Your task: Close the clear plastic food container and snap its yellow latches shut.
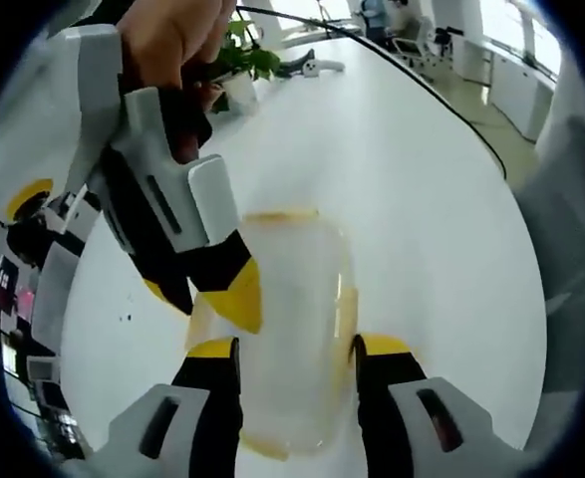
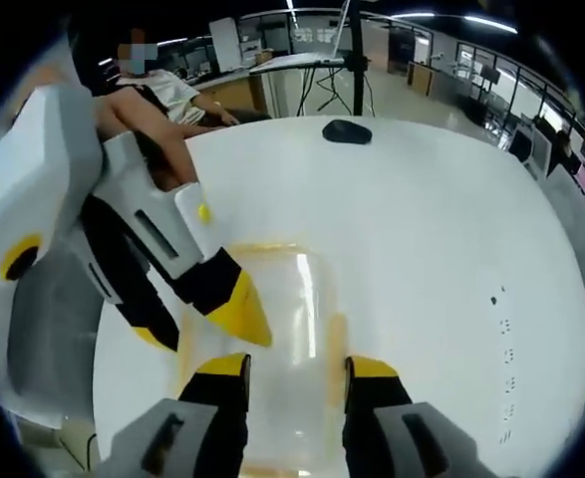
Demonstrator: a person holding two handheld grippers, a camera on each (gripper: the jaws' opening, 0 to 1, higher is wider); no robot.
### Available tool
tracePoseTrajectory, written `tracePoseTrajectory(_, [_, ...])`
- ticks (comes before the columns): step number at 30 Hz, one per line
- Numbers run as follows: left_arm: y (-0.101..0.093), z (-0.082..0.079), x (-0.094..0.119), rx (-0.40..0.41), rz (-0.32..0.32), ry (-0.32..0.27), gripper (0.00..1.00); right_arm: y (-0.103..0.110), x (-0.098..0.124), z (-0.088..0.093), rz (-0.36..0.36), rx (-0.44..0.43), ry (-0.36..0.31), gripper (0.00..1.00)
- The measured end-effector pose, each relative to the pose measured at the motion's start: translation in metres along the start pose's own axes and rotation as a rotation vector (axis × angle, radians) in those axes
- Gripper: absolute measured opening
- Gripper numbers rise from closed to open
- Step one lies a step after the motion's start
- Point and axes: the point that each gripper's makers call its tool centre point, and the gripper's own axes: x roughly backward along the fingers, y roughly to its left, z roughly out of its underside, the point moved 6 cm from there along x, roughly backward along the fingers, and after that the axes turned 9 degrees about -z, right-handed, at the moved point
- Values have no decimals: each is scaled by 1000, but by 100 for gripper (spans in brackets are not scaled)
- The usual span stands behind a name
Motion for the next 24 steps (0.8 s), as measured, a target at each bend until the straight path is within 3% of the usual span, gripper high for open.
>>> tracePoseTrajectory(6, [-1,0,-1,1,-15,5,41,-2,-2,-2,-33,4,37,35])
tracePoseTrajectory(11, [-1,0,-3,-6,-30,-4,39,-2,-4,-7,-43,-3,107,34])
tracePoseTrajectory(13, [2,1,-2,-17,-61,-8,37,-6,-3,-7,-34,-42,107,29])
tracePoseTrajectory(15, [2,-1,1,7,-47,-17,37,-8,-3,-5,-59,-12,103,29])
tracePoseTrajectory(24, [-2,0,1,16,-44,-24,36,-13,-6,-6,-120,-58,99,30])
